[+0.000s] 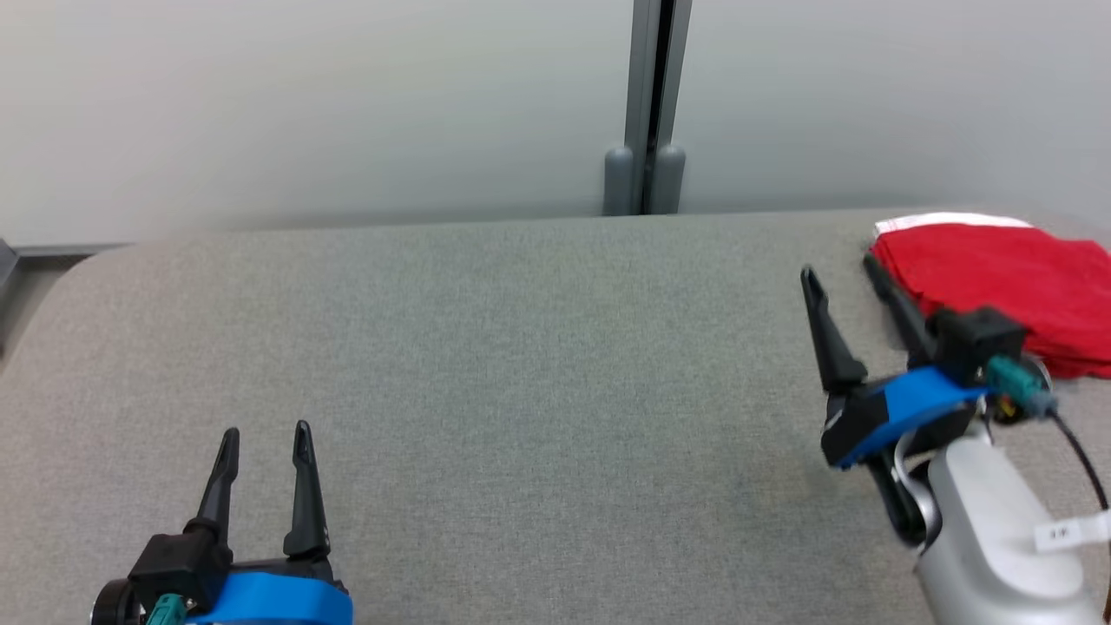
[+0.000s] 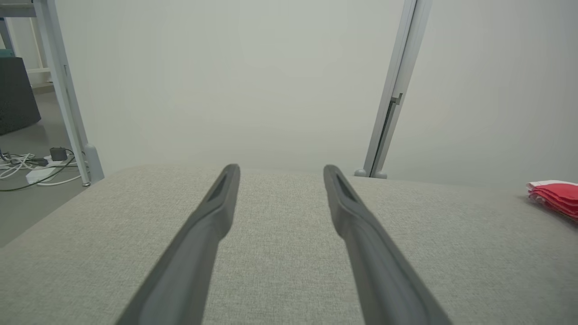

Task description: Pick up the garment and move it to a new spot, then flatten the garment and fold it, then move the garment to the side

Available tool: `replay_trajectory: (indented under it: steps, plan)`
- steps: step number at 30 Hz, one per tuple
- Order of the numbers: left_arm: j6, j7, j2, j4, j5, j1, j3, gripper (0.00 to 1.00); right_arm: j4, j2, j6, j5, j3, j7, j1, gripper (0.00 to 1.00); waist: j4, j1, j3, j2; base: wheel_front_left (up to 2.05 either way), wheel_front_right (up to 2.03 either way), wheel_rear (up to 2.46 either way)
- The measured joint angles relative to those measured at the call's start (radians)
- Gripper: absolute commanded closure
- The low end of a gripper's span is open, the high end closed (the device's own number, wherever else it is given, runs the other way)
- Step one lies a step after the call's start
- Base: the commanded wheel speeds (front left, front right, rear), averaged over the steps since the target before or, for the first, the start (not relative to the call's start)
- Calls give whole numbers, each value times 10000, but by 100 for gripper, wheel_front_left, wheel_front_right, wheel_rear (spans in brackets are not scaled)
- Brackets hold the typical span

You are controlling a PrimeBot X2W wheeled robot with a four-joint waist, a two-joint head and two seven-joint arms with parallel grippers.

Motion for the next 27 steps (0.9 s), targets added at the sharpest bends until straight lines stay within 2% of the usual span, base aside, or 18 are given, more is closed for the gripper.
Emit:
replay_trajectory:
  steps: [7, 17, 22, 27]
  plan:
    - [77, 52, -6, -52, -84, 345, -71, 0, -995, 460, 0, -167, -648, -13, 1724, 0, -101, 0, -414, 0, 0, 0, 0]
    - [163, 128, 0, -123, -157, 384, -194, 0, -3760, 1057, 0, -1066, -1653, 761, 3976, 0, -83, 2, -450, 0, 0, 0, 0]
    - [205, 130, 17, -75, -171, 349, -209, 0, -4840, 1174, 0, -1283, -1850, 1174, 4704, 0, -26, 2, -431, 0, 0, 0, 0]
    - [261, 132, 71, -33, -232, 314, -201, 0, -5344, 1198, 0, -1131, -1937, 1402, 5014, 0, -24, 2, -411, 0, 0, 0, 0]
